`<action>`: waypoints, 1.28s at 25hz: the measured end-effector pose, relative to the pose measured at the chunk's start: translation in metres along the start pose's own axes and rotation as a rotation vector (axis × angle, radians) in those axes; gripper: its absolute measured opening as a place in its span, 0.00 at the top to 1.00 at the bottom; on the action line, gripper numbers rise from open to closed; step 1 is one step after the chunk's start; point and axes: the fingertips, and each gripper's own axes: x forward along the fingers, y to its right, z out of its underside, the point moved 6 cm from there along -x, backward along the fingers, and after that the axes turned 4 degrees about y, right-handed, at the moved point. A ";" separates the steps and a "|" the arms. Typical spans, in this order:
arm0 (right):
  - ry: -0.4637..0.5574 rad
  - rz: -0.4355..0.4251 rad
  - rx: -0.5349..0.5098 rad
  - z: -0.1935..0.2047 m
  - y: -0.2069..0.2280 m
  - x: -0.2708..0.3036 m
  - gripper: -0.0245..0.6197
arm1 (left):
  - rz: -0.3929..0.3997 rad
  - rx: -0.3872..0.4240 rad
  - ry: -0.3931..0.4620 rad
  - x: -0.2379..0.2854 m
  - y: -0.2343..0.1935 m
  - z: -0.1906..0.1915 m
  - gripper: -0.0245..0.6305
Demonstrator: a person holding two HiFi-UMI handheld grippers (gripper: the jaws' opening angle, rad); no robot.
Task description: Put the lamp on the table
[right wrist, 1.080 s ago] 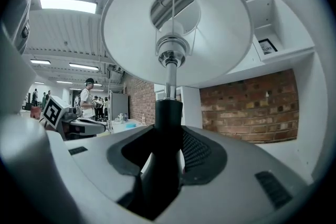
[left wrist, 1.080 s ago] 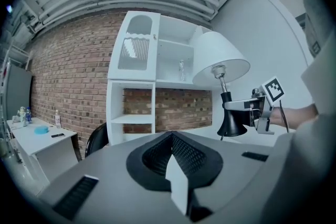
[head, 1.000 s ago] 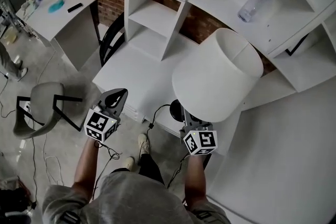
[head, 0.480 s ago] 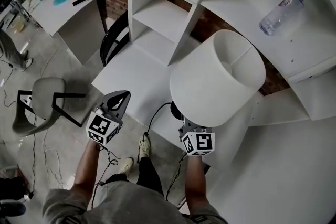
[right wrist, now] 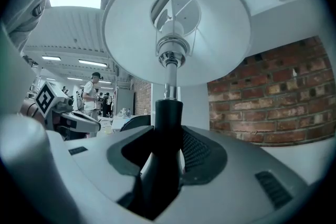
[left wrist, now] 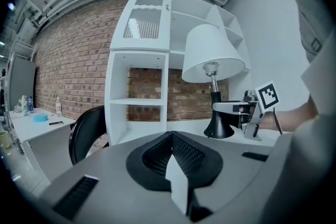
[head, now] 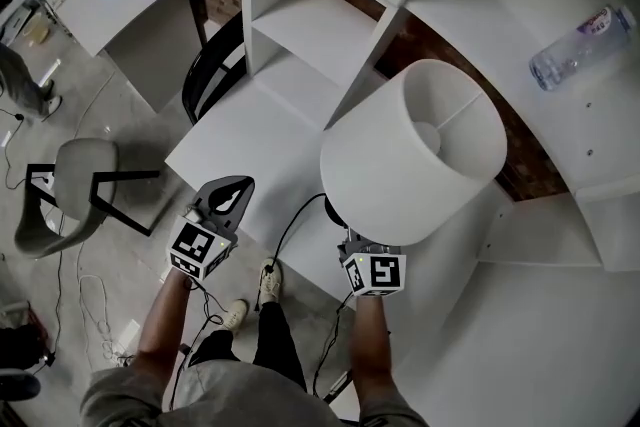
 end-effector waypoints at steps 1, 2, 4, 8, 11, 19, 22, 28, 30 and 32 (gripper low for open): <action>-0.002 0.000 0.000 0.004 0.002 0.003 0.69 | 0.000 0.004 -0.003 0.004 -0.001 0.003 0.96; -0.003 0.001 0.000 0.009 0.005 0.005 0.69 | 0.001 0.007 -0.005 0.007 -0.002 0.005 0.96; 0.000 0.006 0.008 0.018 0.010 0.010 0.69 | 0.004 0.009 -0.008 0.014 -0.005 0.011 0.96; 0.004 0.012 0.027 0.039 0.022 0.019 0.69 | 0.005 0.013 -0.009 0.028 -0.010 0.024 0.96; 0.009 0.028 0.031 0.054 0.034 0.026 0.69 | 0.009 0.026 -0.011 0.040 -0.012 0.033 0.96; 0.020 0.060 0.024 0.083 0.062 0.043 0.69 | 0.023 0.017 0.001 0.071 -0.020 0.054 0.96; 0.017 0.069 0.021 0.095 0.072 0.050 0.69 | 0.023 -0.008 0.020 0.087 -0.024 0.061 0.96; 0.019 0.077 0.025 0.118 0.085 0.060 0.69 | 0.044 0.001 0.025 0.114 -0.026 0.078 0.96; 0.019 0.080 0.028 0.123 0.087 0.062 0.69 | 0.049 0.004 0.024 0.120 -0.026 0.083 0.96; 0.015 0.083 0.032 0.129 0.090 0.063 0.69 | 0.051 0.005 0.022 0.124 -0.026 0.088 0.96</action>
